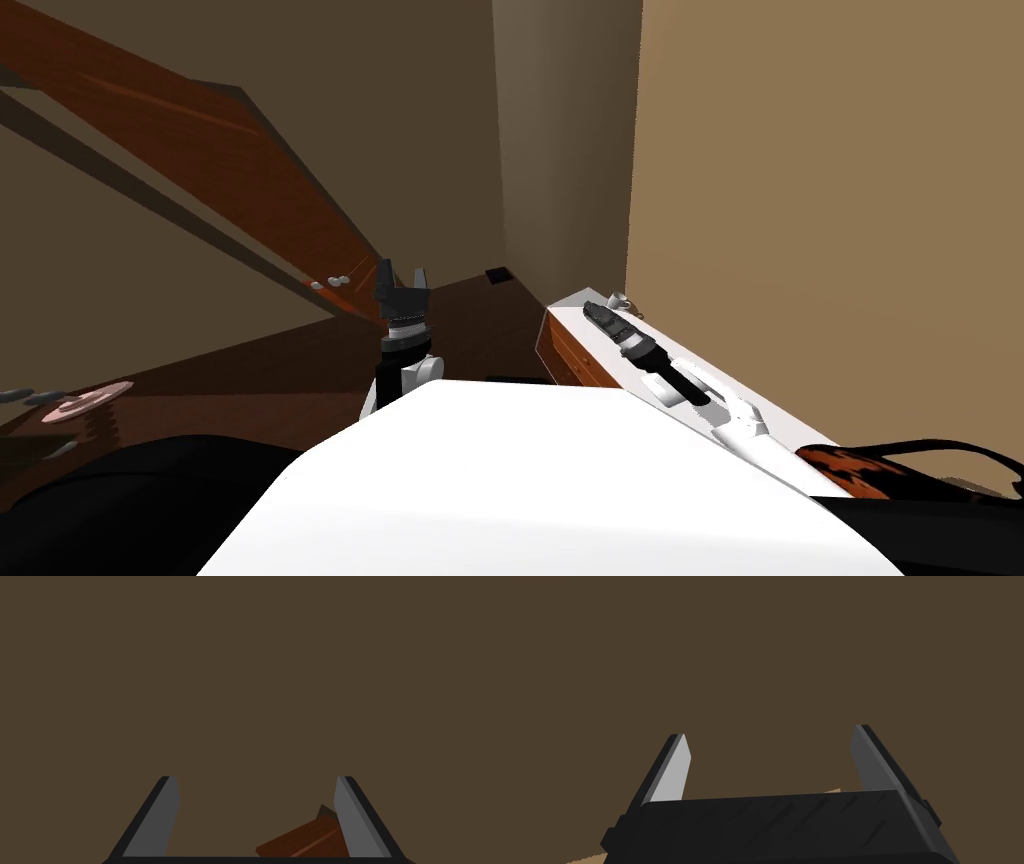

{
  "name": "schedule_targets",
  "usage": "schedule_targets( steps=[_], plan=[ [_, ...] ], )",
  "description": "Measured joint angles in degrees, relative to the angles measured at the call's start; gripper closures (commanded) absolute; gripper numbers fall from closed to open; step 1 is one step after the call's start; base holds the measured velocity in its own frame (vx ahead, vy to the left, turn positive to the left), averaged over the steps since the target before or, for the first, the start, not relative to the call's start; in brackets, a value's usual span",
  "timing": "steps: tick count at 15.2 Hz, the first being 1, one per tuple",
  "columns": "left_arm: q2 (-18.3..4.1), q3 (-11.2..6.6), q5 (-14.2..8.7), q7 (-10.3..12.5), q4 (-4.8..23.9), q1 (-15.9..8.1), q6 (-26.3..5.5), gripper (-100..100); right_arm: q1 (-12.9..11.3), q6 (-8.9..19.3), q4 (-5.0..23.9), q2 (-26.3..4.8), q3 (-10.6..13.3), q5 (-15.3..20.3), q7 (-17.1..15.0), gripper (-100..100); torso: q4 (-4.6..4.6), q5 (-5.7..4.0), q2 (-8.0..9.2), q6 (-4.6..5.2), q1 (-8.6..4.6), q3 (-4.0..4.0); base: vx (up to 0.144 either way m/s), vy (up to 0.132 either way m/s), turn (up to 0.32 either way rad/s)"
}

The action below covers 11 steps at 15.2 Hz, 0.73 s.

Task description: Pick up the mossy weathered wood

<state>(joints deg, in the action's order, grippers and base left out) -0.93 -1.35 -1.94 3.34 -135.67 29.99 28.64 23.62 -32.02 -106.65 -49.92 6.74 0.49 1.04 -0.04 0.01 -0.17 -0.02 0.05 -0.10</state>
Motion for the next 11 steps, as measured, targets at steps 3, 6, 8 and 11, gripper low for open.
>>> schedule_targets(
  steps=[3,6,8,11],
  plan=[
    [0.0,0.0,0.0,0.0,0.0,0.0,0.0,0,0.3,0.0,1.6,-3.8,0.9,0.6,-0.3,-100,0.0,0.0,0.0,0.0,0.0,0.0,0.037,0.012,0.087],
    [0.0,0.0,0.0,0.0,0.0,0.0,0.0,0,-0.2,0.1,3.9,-7.6,2.3,1.4,-0.7,-100,0.0,-0.01,-0.02,-0.01,-0.03,-0.01,0.042,0.007,0.106],
    [0.0,0.0,0.0,0.0,0.0,0.0,0.0,0,0.0,0.0,5.0,-10.1,2.8,1.7,-1.0,-100,-0.01,0.0,-0.02,0.02,-0.03,-0.01,0.04,0.005,0.071],
    [0.0,0.0,0.0,0.0,0.0,0.0,0.0,0,0.1,-0.2,7.3,-13.5,4.3,2.6,-1.1,-100,0.0,-0.01,-0.01,0.02,-0.05,-0.01,0.042,0.002,0.09]
  ],
)
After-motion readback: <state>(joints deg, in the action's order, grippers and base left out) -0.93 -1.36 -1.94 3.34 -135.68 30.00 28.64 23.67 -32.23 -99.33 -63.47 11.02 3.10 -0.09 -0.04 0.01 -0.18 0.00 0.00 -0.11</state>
